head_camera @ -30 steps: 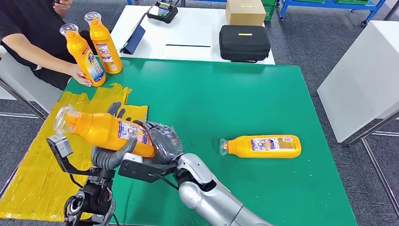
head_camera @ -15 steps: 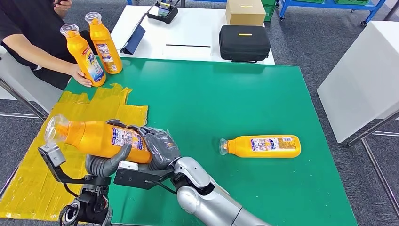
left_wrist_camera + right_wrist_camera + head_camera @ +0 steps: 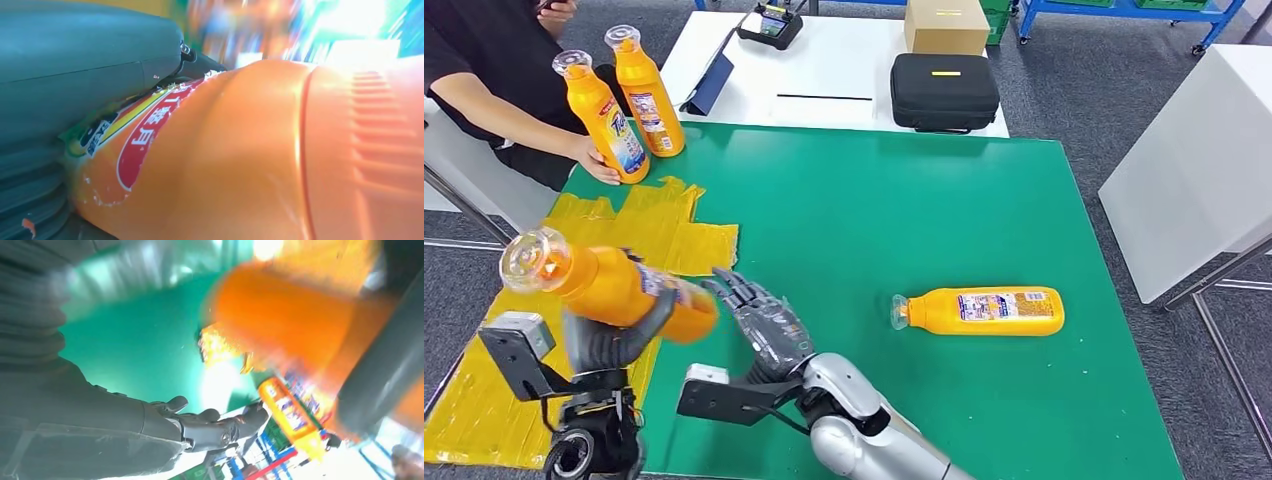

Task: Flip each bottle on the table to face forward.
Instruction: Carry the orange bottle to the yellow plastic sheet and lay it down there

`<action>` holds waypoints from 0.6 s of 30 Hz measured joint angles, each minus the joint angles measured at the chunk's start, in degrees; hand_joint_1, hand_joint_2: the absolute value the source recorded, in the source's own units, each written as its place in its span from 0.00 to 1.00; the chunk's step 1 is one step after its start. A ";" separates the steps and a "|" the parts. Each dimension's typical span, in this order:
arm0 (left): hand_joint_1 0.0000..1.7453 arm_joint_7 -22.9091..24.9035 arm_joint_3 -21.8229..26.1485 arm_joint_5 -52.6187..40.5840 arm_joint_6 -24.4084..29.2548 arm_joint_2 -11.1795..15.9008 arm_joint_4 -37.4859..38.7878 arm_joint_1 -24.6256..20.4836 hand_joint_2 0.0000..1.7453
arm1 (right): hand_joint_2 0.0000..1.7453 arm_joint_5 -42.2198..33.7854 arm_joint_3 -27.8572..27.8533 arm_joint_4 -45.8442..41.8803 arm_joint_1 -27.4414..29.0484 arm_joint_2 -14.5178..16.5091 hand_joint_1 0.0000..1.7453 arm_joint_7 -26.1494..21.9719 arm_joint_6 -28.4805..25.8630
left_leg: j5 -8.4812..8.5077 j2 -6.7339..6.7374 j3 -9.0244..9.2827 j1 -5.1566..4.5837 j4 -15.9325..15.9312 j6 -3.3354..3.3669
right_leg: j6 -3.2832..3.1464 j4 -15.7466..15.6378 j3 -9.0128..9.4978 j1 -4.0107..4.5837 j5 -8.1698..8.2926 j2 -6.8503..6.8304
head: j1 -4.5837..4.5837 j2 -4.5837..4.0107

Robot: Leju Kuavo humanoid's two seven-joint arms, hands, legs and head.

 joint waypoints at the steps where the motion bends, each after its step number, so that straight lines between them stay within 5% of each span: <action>1: 1.00 0.22 0.56 -5.23 3.04 0.01 -0.32 0.26 1.00 | 0.00 -0.25 -0.89 -1.34 0.39 -0.53 0.00 0.12 0.31 | 0.00 0.00 0.00 0.00 0.00 0.00 | 0.00 0.00 0.00 0.00 0.00 0.00 | 0.01 0.00; 7: 1.00 3.67 3.67 -29.46 14.32 0.04 -0.59 1.75 1.00 | 0.00 -0.81 -6.38 -9.76 3.07 -3.27 0.00 0.29 2.13 | 0.00 0.00 0.00 -0.01 0.00 0.00 | 0.00 -0.01 0.00 -0.01 0.00 0.00 | 0.00 0.00; 12: 1.00 11.59 4.45 -54.20 20.47 0.84 2.68 2.32 1.00 | 0.00 -2.12 -9.37 -15.71 5.32 -5.48 0.00 -0.33 2.38 | -0.01 -0.01 0.01 -0.02 0.00 0.00 | 0.00 -0.02 0.00 -0.01 0.00 0.00 | 0.00 0.00; 18: 1.00 15.96 3.70 -62.88 21.64 2.07 10.32 2.28 1.00 | 0.00 -3.13 -11.44 -19.88 7.09 -7.37 0.00 -0.73 2.58 | -0.02 0.04 0.02 -0.01 0.00 -0.01 | 0.00 -0.02 -0.01 0.00 0.00 0.01 | -0.01 0.00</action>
